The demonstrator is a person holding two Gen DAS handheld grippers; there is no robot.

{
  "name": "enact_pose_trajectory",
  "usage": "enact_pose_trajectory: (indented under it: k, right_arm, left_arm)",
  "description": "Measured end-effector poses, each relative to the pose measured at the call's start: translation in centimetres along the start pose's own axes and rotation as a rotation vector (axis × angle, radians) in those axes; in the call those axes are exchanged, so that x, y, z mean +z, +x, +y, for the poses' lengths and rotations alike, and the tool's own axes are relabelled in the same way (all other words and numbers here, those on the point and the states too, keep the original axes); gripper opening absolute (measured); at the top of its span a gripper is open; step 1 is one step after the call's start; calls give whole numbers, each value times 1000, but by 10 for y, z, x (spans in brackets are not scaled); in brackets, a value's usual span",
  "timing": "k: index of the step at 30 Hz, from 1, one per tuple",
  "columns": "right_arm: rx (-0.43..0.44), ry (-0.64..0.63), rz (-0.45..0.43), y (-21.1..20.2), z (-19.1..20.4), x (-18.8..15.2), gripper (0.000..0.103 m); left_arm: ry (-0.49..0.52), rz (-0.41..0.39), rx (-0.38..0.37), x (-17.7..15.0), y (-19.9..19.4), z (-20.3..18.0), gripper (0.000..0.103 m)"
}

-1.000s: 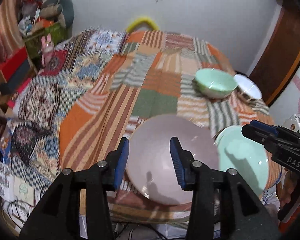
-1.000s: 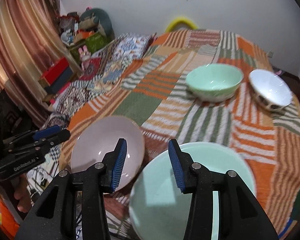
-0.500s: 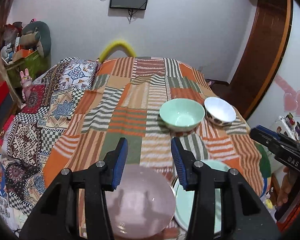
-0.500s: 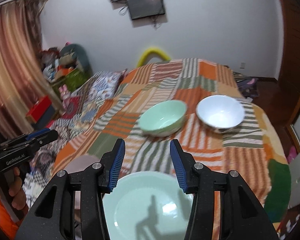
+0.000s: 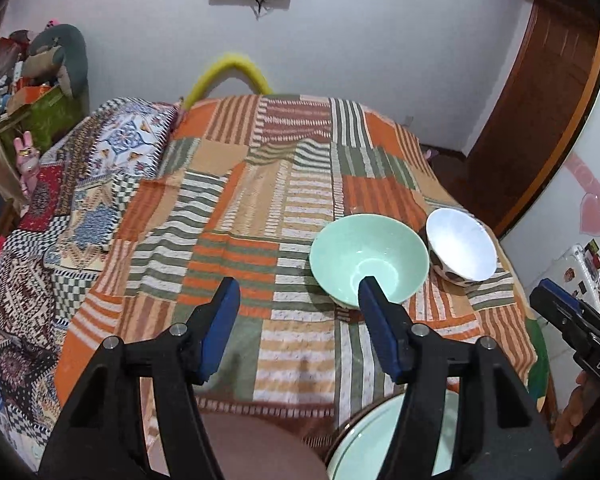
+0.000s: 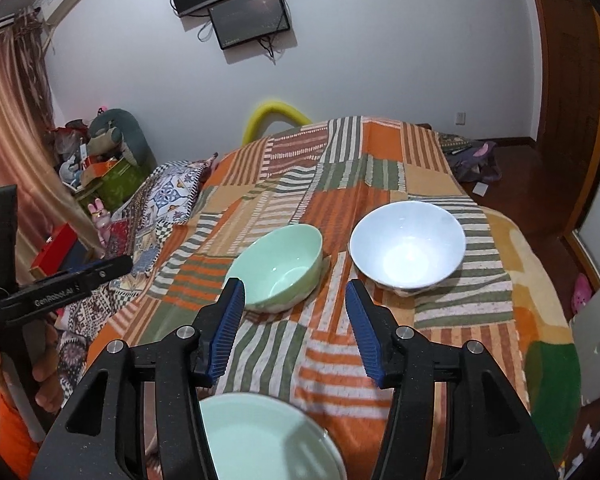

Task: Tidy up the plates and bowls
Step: 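Move both grippers to the light green bowl and close on its rim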

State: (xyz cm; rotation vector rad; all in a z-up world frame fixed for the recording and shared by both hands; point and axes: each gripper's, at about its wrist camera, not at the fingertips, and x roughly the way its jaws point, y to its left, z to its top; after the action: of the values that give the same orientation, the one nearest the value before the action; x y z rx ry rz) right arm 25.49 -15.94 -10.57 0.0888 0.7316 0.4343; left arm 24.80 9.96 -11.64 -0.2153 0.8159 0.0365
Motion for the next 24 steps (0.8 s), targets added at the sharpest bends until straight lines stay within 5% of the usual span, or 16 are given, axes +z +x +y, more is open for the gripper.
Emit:
enact_pose_trajectory:
  k: [14,24]
  right_arm:
    - [30,53,146,92,-11,15,49]
    - [42,96,260,139,-20,10,45]
  left_arm:
    - [-6,212,-23,20,123,0,60]
    - [22,302,-28,18,172,-6,26]
